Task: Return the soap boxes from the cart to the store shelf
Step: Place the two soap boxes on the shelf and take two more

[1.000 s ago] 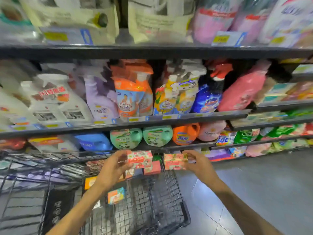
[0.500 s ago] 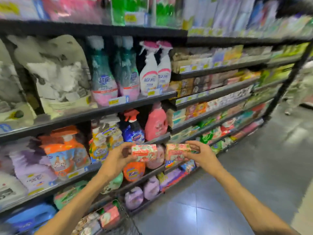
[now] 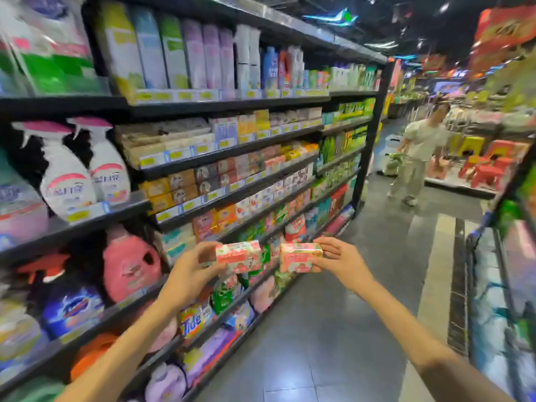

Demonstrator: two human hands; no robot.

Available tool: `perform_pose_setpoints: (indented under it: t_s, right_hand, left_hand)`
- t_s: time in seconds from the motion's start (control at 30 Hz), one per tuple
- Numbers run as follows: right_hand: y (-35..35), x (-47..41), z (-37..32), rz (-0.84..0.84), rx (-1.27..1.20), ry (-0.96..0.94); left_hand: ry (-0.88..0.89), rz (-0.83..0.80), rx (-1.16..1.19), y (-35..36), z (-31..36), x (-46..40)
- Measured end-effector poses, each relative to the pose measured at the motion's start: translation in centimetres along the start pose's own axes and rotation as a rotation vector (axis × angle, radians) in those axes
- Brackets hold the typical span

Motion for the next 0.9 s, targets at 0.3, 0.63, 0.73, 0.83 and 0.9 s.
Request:
perform_pose_setpoints:
  t_s: [0.3,0.63,0.73,0.83,0.9]
  right_hand:
    - [-13.6,-6.0,6.3,0.121,0.028,0.011]
    - [-19.4,-24.9,11.1,0.095,0.064,-0.021]
    - [-20.1,-31.2,11.5,0.063,0.065,-0.051]
    - [-20.2,-37.0,12.0,0.026,0.079,-0.081]
    - [-19.9,-41.3,12.5,-0.015,0.071,-0.116]
  left_hand:
    - [0.042,-0.121,0.022,14.8,2.2,-14.0]
    - [0.084,-0.07,0.031,22.0,-0.1,-33.3]
    - [0.088,-0.021,-0.029,21.9,-1.2,-39.3]
    - [0.064,0.039,-0.062,21.3,-2.7,-44.1]
    - [0.037,0.079,-0.069,20.9,-3.6,-46.7]
Point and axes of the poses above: each hand's wrist, its own x-axis away from the middle knuckle, its own y-axis out of the palm, z = x × y, the point moved 10 cm from there along -x, towards the middle knuckle, and after that the axes turned 11 degrees about x, right-handed, at the moved point
